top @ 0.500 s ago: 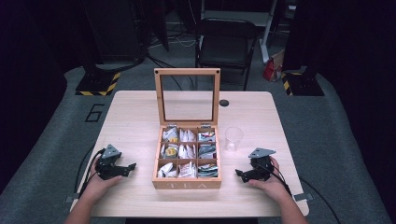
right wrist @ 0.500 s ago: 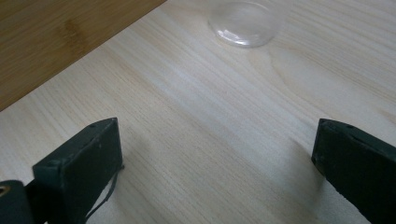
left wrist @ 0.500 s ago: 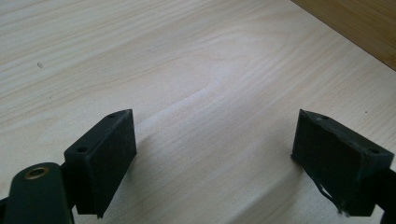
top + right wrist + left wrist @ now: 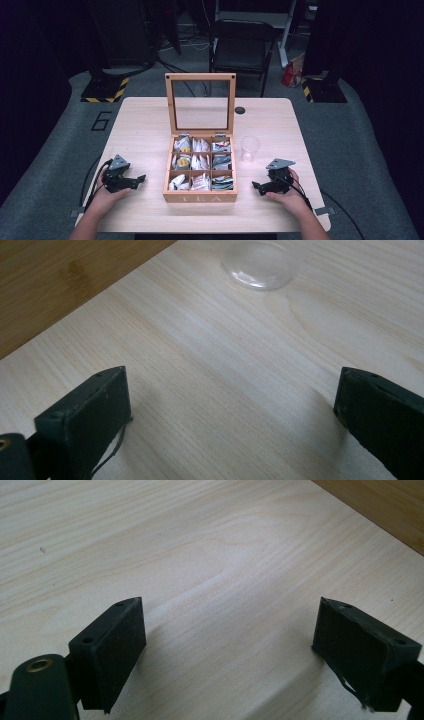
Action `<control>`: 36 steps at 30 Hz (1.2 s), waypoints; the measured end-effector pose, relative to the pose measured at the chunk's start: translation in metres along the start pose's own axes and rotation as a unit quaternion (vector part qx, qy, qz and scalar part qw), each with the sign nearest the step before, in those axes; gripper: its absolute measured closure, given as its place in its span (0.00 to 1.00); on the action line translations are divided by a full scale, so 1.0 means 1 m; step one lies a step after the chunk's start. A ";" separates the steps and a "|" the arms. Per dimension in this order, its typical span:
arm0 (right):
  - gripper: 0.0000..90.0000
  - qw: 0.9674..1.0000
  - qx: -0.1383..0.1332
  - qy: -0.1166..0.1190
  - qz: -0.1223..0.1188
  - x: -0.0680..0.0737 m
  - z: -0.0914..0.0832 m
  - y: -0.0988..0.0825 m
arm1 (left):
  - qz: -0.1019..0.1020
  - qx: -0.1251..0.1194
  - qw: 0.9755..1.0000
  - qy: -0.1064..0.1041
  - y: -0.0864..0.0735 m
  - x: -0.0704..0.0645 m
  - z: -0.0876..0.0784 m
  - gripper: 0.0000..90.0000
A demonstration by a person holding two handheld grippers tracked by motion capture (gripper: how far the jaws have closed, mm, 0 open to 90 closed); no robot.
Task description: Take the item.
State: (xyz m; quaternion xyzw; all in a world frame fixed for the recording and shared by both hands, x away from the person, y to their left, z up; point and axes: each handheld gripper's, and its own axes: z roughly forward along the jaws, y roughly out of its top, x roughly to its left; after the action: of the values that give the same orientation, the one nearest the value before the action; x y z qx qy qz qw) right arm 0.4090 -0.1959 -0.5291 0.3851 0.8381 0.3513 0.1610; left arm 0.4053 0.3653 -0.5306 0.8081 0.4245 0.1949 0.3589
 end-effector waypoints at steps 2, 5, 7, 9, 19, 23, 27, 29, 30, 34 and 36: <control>0.01 1.000 0.000 0.000 0.000 0.000 0.000 0.000 | 0.000 0.000 1.000 0.000 0.000 0.000 0.000 0.14; 0.01 1.000 -0.001 -0.003 0.000 0.000 0.000 0.000 | 0.002 0.000 1.000 0.001 0.000 0.000 0.000 0.14; 0.01 1.000 0.000 -0.002 0.001 0.000 0.000 0.000 | 0.000 0.000 1.000 0.000 0.000 0.000 0.000 0.14; 0.01 1.000 -0.001 -0.002 0.001 0.000 0.000 0.000 | 0.000 0.000 1.000 0.000 0.000 0.000 0.000 0.14; 0.11 1.000 -0.005 -0.003 0.007 0.001 -0.001 0.001 | 0.000 0.000 1.000 0.000 0.000 0.000 0.000 0.15; 0.21 1.000 -0.002 0.000 0.002 0.000 -0.004 0.002 | 0.000 0.000 1.000 0.000 0.000 0.000 0.000 0.15; 0.34 1.000 0.003 0.007 0.011 0.001 -0.008 0.005 | 0.000 0.000 1.000 0.000 0.000 0.000 0.000 0.14; 0.36 1.000 0.005 0.009 0.010 0.003 -0.010 0.008 | 0.000 0.000 1.000 0.000 0.000 0.000 0.000 0.14; 0.36 1.000 0.006 0.006 0.000 0.005 -0.012 0.009 | 0.000 0.000 1.000 0.000 0.000 0.000 0.000 0.15; 0.38 1.000 -0.009 0.004 -0.007 0.010 -0.018 0.014 | 0.001 0.000 1.000 0.000 0.000 0.000 0.000 0.14; 0.38 1.000 -0.017 0.006 -0.009 0.012 -0.019 0.016 | 0.000 0.000 1.000 0.000 0.000 0.000 0.000 0.15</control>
State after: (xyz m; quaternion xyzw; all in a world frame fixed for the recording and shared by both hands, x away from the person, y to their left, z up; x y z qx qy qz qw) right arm 0.3990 -0.1882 -0.5041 0.3726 0.8364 0.3663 0.1655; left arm 0.4054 0.3653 -0.5306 0.8083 0.4241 0.1949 0.3588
